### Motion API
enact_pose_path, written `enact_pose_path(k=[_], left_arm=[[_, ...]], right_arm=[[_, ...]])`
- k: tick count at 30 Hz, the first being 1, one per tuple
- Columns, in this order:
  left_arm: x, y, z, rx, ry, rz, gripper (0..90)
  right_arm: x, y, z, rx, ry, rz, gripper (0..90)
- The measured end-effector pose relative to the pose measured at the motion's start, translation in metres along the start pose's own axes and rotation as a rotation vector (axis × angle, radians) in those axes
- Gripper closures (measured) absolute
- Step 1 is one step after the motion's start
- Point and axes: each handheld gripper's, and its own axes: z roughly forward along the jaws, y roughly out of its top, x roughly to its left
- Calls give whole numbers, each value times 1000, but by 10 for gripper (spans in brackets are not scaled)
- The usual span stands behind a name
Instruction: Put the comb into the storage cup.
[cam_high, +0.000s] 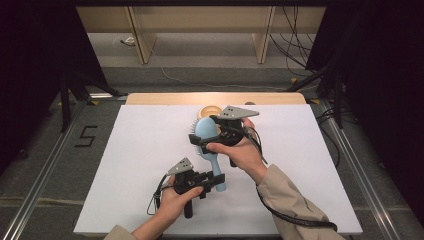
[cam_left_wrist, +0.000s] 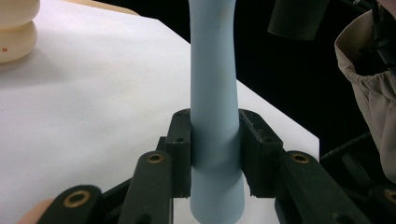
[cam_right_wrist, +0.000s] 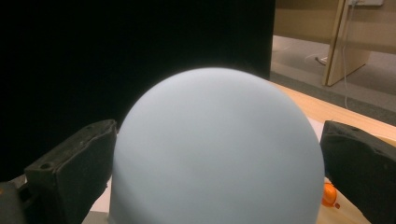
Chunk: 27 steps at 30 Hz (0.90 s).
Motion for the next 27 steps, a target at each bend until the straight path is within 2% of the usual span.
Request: enact_pose_path(k=[12,27], left_arm=[[0,0,0,1,0,1,667],[0,0,0,2,2,-1,667]], right_arm=[[-3,0,-1,11,12,12,8],[-4,-1,-1,18,14,24,76]])
